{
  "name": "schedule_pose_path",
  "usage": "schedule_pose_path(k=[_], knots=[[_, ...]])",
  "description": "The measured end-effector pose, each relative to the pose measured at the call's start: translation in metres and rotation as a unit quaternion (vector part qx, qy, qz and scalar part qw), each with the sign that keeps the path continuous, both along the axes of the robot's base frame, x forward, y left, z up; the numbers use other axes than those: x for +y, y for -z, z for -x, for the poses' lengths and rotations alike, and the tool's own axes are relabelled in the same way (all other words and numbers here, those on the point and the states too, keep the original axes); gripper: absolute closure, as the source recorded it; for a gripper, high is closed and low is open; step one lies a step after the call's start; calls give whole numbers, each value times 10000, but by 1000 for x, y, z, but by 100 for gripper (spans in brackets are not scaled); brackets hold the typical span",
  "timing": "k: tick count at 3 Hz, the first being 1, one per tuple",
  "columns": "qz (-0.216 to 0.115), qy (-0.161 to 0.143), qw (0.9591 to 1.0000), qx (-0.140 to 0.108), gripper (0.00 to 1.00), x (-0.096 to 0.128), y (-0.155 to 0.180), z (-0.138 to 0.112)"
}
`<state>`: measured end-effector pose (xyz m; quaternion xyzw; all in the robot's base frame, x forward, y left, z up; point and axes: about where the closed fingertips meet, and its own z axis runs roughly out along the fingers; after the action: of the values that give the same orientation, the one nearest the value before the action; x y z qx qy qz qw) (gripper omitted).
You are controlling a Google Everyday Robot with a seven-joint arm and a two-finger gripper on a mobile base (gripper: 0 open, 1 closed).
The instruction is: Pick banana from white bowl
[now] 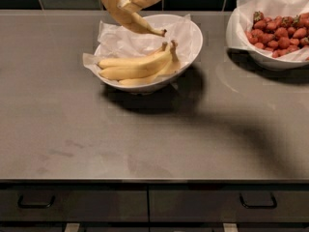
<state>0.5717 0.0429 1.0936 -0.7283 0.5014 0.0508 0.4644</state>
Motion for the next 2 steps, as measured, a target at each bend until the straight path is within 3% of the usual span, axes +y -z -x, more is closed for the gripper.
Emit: schedule_pose_path(k=[1,2], knots=[[-191,24,9989,425,100,-4,30,13],[-341,27,9948,961,100,-6,65,31]])
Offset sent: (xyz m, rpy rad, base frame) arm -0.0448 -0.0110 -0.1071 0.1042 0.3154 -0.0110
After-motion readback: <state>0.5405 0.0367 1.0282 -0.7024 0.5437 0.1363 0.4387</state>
